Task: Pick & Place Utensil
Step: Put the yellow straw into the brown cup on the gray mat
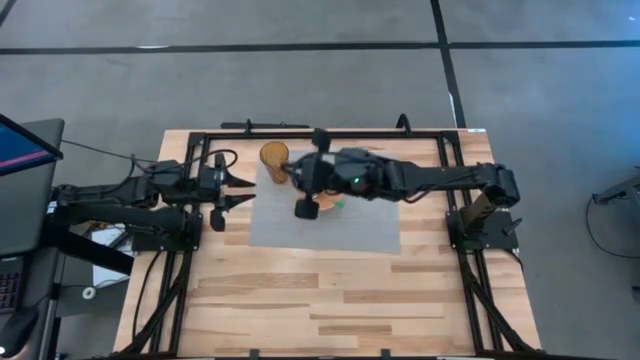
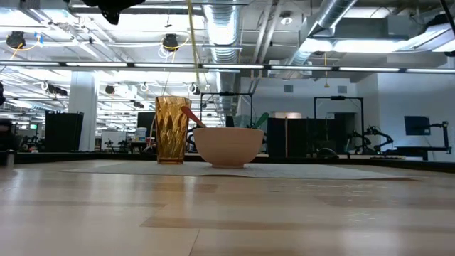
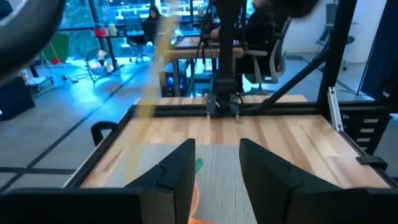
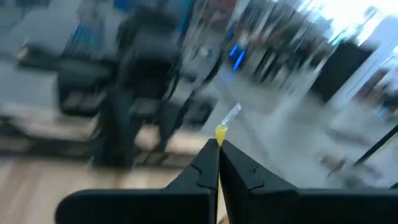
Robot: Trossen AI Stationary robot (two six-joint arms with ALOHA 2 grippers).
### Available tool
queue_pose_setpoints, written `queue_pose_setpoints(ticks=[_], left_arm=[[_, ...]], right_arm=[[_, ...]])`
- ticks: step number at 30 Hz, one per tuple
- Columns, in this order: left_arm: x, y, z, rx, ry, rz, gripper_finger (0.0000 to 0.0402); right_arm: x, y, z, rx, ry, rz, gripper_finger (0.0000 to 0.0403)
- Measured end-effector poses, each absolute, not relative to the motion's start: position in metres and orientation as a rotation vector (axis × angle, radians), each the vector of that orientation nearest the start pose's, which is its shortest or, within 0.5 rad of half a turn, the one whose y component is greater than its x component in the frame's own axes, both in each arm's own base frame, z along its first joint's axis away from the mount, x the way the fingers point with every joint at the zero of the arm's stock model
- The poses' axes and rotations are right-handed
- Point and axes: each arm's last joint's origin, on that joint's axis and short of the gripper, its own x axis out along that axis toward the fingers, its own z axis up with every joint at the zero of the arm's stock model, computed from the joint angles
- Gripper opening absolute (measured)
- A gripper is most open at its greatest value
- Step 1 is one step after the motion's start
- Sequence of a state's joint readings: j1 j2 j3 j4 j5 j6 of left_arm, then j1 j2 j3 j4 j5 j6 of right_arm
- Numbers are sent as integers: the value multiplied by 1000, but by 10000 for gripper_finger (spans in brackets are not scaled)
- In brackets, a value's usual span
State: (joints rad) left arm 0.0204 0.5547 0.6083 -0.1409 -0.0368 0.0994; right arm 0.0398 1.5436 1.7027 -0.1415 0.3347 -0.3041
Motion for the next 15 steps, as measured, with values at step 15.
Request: queue_pose_setpoints(ticks=[15], left_arm=[[138, 4, 304, 100, 116, 52, 127]], right_arm=[[372, -89, 443, -134, -98, -286, 0]])
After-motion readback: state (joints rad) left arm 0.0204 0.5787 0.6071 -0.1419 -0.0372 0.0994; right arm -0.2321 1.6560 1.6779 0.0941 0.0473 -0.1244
